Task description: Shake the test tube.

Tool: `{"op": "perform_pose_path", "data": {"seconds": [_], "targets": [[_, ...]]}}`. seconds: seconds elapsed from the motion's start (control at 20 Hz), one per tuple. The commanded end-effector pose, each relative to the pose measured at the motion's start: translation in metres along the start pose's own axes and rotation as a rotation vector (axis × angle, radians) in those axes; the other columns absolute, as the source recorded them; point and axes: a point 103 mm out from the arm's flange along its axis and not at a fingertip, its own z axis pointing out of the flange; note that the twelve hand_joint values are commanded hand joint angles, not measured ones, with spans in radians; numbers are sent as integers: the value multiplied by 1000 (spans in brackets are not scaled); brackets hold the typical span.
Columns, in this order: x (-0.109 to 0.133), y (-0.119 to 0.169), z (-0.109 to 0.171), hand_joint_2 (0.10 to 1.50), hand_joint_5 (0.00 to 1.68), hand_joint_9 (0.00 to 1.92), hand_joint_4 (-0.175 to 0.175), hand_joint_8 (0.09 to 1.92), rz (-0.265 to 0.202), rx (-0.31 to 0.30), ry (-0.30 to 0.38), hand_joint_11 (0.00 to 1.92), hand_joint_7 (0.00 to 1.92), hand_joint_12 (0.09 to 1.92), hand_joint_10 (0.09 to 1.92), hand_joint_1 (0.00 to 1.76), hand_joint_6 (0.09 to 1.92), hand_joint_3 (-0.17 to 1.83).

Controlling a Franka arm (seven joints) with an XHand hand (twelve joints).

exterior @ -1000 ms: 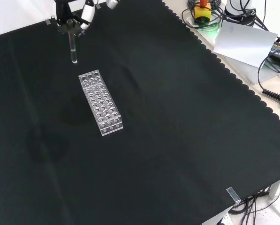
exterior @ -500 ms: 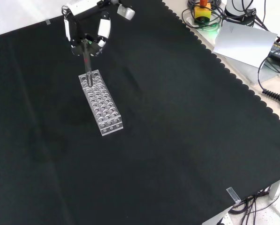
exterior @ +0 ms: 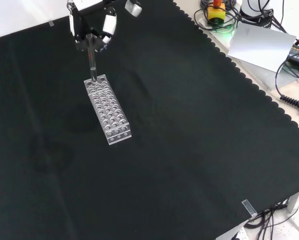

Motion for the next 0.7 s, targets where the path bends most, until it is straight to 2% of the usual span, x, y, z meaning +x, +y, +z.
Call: {"op": "perform_pose_path", "data": {"seconds": [0.05,0.2,0.45,0.6,0.7], "targets": [[-112,-6,-25,700,1342,1600,-175,715,225,-67,-127,1233,1373,906,581,1329,213,550],[-140,-11,-34,699,1343,1600,-175,714,275,-82,-163,1232,1373,907,582,1329,211,551],[-171,-14,-45,699,1345,1599,-175,713,346,-110,-212,1231,1373,907,583,1329,209,551],[-175,-14,-47,699,1346,1598,-175,713,362,-118,-206,1231,1374,907,584,1329,207,552],[-171,-12,-46,698,1346,1597,-175,712,354,-115,-195,1231,1374,907,585,1329,206,552]]}}
